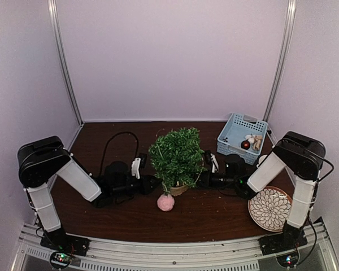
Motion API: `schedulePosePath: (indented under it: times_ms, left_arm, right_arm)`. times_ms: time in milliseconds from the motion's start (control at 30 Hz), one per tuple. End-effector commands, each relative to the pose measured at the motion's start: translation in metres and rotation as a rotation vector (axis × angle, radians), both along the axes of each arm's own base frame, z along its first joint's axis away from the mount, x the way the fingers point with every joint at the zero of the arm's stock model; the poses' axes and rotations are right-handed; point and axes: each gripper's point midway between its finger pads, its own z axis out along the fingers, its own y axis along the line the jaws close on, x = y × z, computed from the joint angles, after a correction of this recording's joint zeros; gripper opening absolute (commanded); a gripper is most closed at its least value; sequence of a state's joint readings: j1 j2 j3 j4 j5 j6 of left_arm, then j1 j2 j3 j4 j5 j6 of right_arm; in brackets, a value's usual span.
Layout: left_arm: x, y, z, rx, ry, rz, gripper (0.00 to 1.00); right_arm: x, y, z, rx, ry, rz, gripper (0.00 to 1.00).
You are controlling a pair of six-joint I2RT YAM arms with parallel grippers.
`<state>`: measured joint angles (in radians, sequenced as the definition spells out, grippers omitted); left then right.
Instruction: Decorate the small christmas tree
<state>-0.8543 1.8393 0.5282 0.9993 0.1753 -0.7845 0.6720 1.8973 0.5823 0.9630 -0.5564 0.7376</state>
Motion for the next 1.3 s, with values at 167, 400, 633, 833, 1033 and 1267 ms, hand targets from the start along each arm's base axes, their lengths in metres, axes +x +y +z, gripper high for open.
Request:
schedulePosePath:
  times_ms: [167,400,633,833,1033,1267]
  left_arm:
    - [0.021,-0.008,0.019,-0.031,-0.056,0.02,0.17]
    - [0.034,-0.005,0.018,-0.014,-0.059,0.029,0.17]
    - [0.044,-0.002,0.014,0.0,-0.059,0.033,0.17]
    - [0.049,0.003,0.015,-0.005,-0.062,0.049,0.17]
    - [0.055,0.021,0.02,0.01,-0.069,0.105,0.21]
    - [0.061,0.044,0.024,0.05,-0.078,0.174,0.31]
  right_arm:
    - [-0.017,0.02,0.005,0.068,-0.001,0.046,0.32]
    - [-0.026,0.036,0.005,0.098,0.005,0.075,0.32]
    - [-0.035,0.045,0.007,0.112,0.0,0.097,0.33]
    - [-0.038,0.042,0.013,0.123,-0.016,0.088,0.34]
    - [-0.041,0.03,0.021,0.126,-0.052,0.051,0.4]
    - [-0.044,0.011,0.023,0.109,-0.073,-0.004,0.51]
